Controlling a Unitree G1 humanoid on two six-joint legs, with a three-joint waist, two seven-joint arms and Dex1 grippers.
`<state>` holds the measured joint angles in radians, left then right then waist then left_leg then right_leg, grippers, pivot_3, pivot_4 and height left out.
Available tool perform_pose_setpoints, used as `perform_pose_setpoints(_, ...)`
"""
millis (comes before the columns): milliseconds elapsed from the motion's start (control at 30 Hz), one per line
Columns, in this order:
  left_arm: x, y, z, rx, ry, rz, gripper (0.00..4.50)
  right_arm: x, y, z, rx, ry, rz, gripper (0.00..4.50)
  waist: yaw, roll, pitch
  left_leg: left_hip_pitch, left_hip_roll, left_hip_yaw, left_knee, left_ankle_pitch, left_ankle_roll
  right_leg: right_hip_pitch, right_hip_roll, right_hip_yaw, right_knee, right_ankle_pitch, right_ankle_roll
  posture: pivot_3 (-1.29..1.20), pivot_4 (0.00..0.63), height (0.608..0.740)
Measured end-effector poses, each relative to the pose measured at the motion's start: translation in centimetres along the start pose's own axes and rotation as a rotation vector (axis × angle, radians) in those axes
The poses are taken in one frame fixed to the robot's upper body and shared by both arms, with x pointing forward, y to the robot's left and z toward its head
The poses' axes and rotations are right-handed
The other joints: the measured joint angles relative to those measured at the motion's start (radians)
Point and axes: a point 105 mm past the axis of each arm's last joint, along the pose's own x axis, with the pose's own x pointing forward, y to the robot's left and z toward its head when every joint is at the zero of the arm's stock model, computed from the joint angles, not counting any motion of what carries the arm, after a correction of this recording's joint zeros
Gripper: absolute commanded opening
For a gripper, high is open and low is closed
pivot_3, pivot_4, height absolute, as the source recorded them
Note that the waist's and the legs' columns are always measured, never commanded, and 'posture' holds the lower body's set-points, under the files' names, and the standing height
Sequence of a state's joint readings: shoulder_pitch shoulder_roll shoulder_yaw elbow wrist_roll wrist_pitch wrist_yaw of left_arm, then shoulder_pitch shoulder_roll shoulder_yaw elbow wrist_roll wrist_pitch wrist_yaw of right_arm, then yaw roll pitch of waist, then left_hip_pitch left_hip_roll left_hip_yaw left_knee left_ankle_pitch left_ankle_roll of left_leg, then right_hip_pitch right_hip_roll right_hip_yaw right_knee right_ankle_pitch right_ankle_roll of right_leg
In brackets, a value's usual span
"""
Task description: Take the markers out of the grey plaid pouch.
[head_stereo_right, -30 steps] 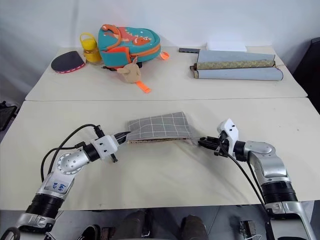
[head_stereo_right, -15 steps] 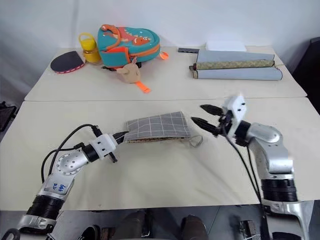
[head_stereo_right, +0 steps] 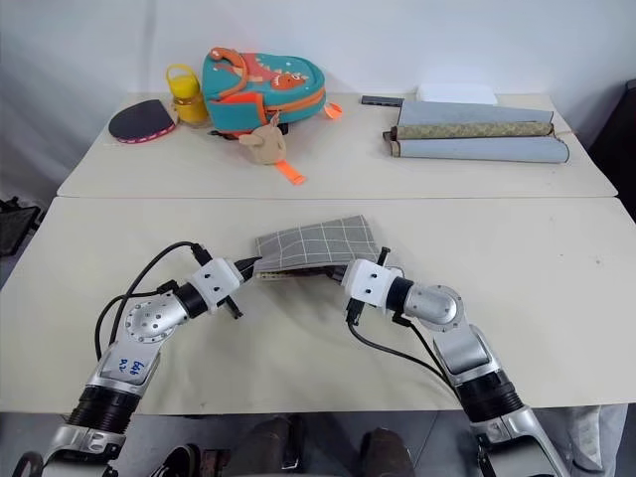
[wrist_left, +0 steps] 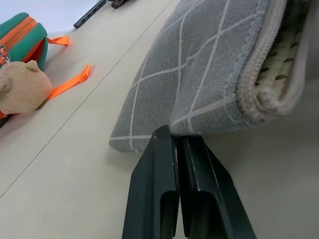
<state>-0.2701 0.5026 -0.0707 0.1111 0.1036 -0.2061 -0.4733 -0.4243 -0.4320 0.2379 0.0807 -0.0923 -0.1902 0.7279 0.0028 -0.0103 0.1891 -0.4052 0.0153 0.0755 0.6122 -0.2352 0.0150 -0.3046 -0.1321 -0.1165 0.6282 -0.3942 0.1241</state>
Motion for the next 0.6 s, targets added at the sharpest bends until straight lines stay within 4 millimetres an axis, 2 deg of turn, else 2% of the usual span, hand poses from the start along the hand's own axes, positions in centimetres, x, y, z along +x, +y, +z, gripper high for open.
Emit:
perform_pose_setpoints(167, 0.2, -0.3, 0.2, -0.006, -0.004, -0.002, 0.0, -0.1, -0.4, -1.4, -0.059, 0.053, 0.003, 0.05, -0.003, 0.0, 0.0, 0.0, 0.0, 0.0, 0.0, 0.0, 0.0, 0.0, 0.0, 0.0, 0.0, 0.0, 0.0, 0.0, 0.15, 0.74)
perform_pose_setpoints(367, 0.5, -0.9, 0.6, -0.022, -0.005, -0.03, 0.0, 0.5, -2.2, -0.9, -0.177, 0.058, -0.052, 0.05, -0.005, 0.0, 0.0, 0.0, 0.0, 0.0, 0.0, 0.0, 0.0, 0.0, 0.0, 0.0, 0.0, 0.0, 0.0, 0.0, 0.15, 0.74)
perform_pose_setpoints(467, 0.9, -1.3, 1.2, -0.037, -0.014, -0.054, 0.0, 1.0, -2.7, -0.5, -0.244, 0.058, -0.066, 0.63, -0.004, 0.0, 0.0, 0.0, 0.0, 0.0, 0.0, 0.0, 0.0, 0.0, 0.0, 0.0, 0.0, 0.0, 0.0, 0.0, 0.15, 0.74)
perform_pose_setpoints(600, 1.3, -1.4, 1.8, -0.066, -0.018, -0.065, 0.0, 1.3, -2.2, -1.1, -0.292, 0.093, -0.056, 1.96, -0.005, 0.0, 0.0, 0.0, 0.0, 0.0, 0.0, 0.0, 0.0, 0.0, 0.001, 0.0, 0.0, 0.0, 0.0, 0.0, 0.15, 0.74)
